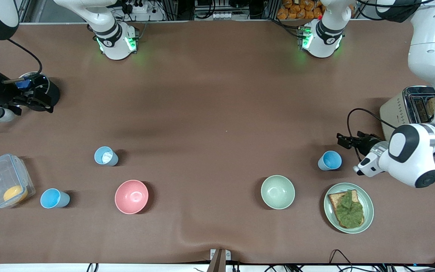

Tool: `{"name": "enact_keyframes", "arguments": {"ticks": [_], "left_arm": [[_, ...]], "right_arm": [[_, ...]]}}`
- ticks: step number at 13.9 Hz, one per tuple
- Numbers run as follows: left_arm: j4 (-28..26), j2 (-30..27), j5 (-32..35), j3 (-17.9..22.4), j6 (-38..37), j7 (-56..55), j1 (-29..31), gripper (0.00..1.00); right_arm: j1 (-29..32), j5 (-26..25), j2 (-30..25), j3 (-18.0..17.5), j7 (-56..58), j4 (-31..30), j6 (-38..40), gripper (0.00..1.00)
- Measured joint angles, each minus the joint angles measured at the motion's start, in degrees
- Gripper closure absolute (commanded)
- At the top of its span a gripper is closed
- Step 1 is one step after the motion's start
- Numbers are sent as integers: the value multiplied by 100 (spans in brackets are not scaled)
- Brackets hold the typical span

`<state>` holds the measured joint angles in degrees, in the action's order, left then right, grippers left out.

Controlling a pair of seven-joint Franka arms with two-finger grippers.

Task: Stack blue cups with both arms
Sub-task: 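Grasp the blue cup with the left gripper while the right gripper grasps the tissue cup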

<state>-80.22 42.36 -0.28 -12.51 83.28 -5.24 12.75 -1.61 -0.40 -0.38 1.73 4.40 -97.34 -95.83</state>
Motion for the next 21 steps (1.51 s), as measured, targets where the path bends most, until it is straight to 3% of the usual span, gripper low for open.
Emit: {"name": "enact_keyframes", "arguments": {"ticks": [3, 7, 14, 21], "left_arm": [[326, -11, 479, -17, 165, 0, -32, 0], [374, -10, 1141, -35, 719, 0, -415, 0], [354, 34, 1198, -12, 1706, -329, -508, 0], [323, 197, 1198, -28, 1803, -630, -761, 0]], "right_arm": [[0, 0, 0, 0, -1, 0, 1, 0], [0, 0, 0, -1, -1, 0, 2, 0], [0, 4, 80, -3, -8, -26, -48, 0], [-810, 1, 1376, -85, -841, -164, -983, 0]]}}
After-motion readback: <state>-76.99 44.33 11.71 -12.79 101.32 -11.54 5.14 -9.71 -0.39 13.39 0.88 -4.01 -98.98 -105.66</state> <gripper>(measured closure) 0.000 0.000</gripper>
